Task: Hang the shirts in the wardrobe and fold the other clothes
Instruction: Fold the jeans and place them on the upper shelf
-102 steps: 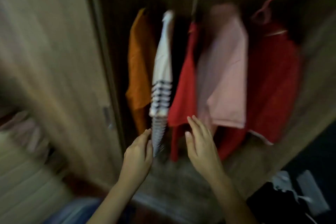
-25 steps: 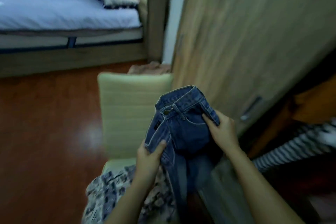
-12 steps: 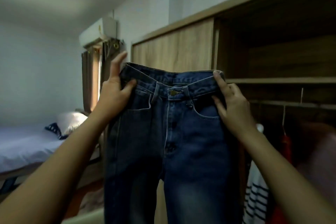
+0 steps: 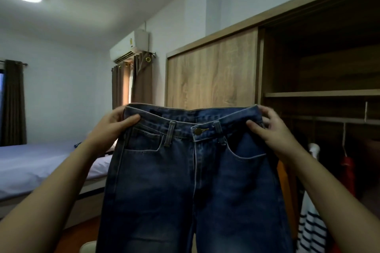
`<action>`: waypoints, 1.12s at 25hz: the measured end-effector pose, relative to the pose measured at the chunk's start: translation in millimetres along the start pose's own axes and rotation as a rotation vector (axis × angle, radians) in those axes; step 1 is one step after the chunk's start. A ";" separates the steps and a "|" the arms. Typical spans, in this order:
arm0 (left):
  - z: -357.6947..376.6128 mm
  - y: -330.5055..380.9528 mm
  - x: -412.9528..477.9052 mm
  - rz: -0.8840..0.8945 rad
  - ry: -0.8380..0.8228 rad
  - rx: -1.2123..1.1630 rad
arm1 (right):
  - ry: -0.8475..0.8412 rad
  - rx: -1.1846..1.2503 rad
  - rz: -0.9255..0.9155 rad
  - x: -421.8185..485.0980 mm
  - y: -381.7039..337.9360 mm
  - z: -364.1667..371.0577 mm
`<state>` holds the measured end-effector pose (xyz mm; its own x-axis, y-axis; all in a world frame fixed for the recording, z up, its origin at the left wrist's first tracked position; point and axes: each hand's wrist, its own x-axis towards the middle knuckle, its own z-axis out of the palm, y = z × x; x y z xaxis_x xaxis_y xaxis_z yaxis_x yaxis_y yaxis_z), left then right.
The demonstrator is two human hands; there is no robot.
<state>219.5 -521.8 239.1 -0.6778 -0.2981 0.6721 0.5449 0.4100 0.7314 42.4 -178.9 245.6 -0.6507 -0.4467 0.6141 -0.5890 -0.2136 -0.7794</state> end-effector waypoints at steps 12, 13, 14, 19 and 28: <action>124.8 45.4 4.3 -0.223 0.132 -0.203 | 0.061 0.297 0.151 0.2 -34.8 116.8; 129.6 51.4 2.2 -0.225 0.099 -0.248 | 0.020 0.301 0.136 -2.0 -38.8 122.1; 131.3 55.4 -1.0 -0.225 0.080 -0.289 | -0.007 0.303 0.133 -4.6 -40.5 123.7; 126.4 61.0 -9.2 -0.103 0.045 -0.285 | -0.242 0.228 0.126 -9.2 -40.3 107.9; 93.5 81.6 4.8 -0.017 0.027 -0.258 | 0.142 -0.179 -0.190 -8.1 -19.8 87.9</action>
<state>214.6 -409.1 291.2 -0.6763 -0.3278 0.6597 0.6438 0.1721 0.7456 101.4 -247.4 245.1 -0.5736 -0.2844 0.7682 -0.7738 -0.1194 -0.6221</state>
